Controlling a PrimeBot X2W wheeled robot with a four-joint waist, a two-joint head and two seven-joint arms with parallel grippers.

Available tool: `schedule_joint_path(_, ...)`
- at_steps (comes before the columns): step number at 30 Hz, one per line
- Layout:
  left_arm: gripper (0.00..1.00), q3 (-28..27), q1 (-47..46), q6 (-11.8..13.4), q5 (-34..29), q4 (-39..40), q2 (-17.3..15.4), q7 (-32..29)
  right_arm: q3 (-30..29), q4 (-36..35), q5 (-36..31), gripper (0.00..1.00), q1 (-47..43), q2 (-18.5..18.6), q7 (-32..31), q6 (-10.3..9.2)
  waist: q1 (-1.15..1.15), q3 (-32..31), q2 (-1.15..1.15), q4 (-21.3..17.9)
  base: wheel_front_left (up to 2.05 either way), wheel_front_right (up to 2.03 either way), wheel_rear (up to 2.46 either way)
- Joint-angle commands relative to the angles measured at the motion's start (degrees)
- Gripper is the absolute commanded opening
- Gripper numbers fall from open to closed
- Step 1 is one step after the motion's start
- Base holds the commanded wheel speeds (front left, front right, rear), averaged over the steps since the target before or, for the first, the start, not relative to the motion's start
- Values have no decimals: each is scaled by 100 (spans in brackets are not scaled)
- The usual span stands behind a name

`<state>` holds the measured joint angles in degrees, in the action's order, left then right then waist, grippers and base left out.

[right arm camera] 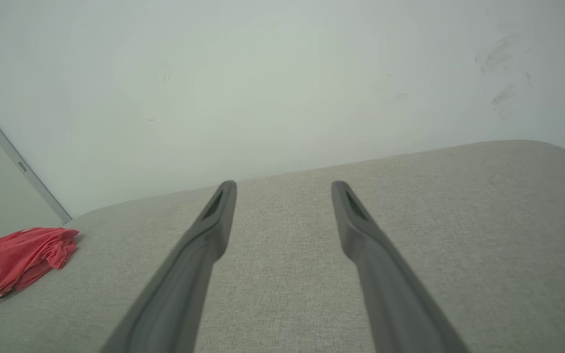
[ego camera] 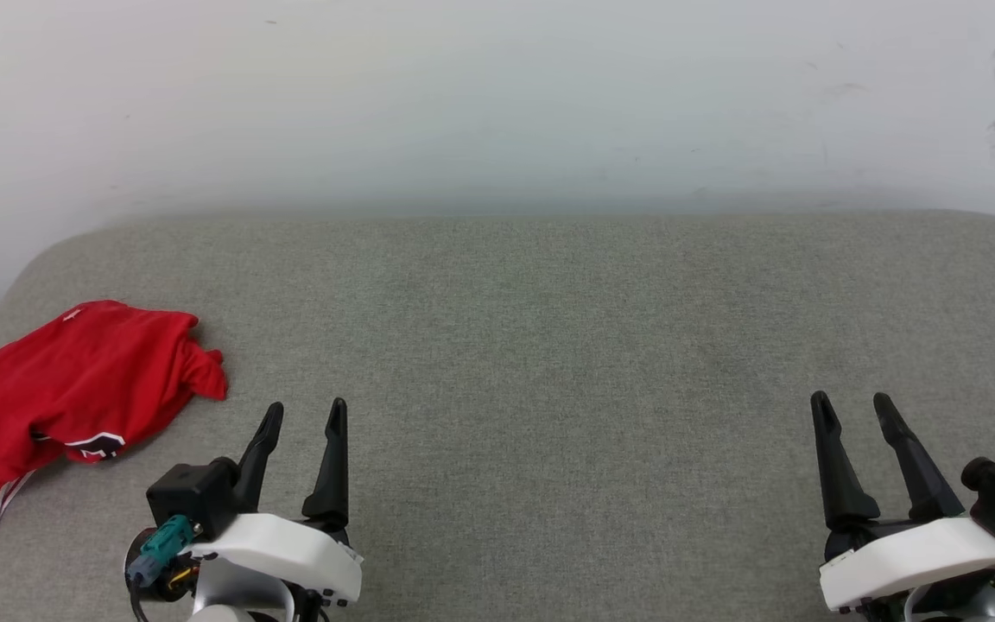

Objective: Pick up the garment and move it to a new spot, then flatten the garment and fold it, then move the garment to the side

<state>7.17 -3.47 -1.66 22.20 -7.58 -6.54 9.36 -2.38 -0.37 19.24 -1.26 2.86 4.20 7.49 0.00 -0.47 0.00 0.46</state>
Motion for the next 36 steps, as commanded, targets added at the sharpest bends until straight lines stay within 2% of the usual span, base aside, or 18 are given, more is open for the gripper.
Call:
schedule_joint_path(1, 100, 35, -56, 30, -142, 51, -42, 55, -5, -98, -121, 100, -13, 5, -8, 0, 0, 0, 0, 1, 0, 0, 0)
schedule_joint_path(14, 100, 143, -49, 158, -612, -54, -90, 223, -15, -173, -648, 100, -105, 4, -38, 0, 0, -11, 0, 25, 0, 0, 0)
schedule_joint_path(23, 100, 54, -42, -33, -741, -228, 34, 333, -47, -181, -762, 100, -202, 3, 4, -1, 0, -10, 0, 94, 0, 0, 0)
schedule_joint_path(29, 100, -57, -113, -206, -815, -280, 125, 404, -59, -252, -1011, 100, -251, 2, 52, -1, 0, 15, 0, 351, 0, 0, 0)
schedule_joint_path(36, 100, -193, -151, -300, -1048, -344, 216, 476, 3, -359, -1327, 100, -282, 2, 93, -1, 0, 30, 0, 863, 0, 0, 0)
